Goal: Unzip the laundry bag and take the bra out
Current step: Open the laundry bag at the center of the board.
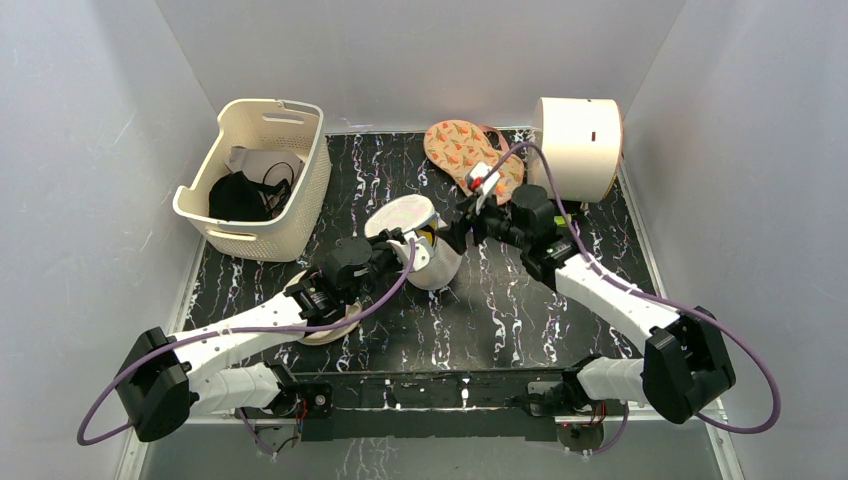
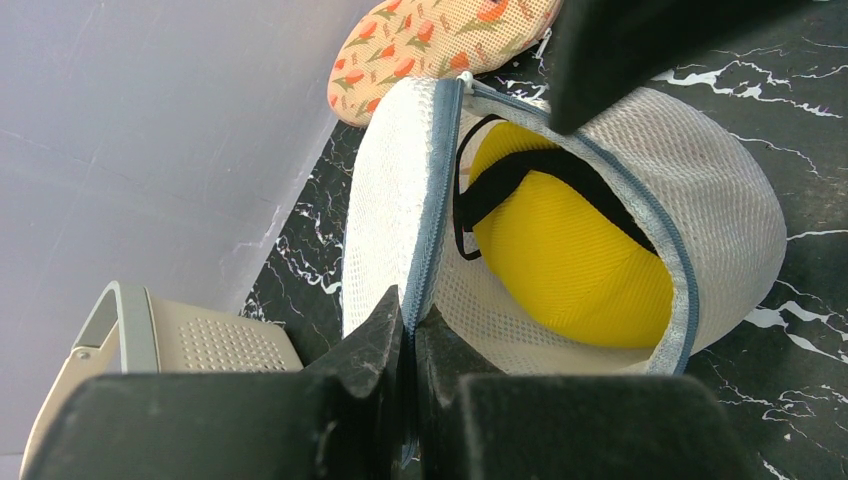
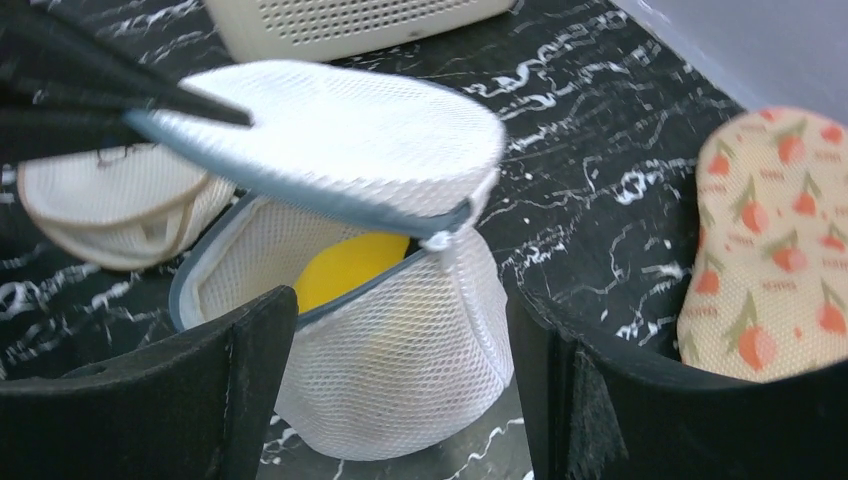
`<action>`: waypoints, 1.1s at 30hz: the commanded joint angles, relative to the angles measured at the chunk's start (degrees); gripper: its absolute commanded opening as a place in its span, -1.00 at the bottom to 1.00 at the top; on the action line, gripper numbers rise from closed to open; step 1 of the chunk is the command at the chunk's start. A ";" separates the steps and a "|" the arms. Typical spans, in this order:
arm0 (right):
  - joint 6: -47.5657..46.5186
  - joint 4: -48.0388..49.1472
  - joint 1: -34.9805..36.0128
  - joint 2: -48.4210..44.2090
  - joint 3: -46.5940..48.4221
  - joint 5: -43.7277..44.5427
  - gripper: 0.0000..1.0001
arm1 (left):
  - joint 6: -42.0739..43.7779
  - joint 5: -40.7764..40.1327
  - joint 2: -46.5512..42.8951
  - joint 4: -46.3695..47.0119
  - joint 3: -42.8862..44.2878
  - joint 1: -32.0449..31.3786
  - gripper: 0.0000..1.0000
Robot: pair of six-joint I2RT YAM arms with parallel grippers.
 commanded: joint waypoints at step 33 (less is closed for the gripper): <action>4.94 59.92 5.64 15.26 -6.58 -1.85 -0.71 | -3.89 -2.17 -1.77 1.18 3.69 0.00 -0.77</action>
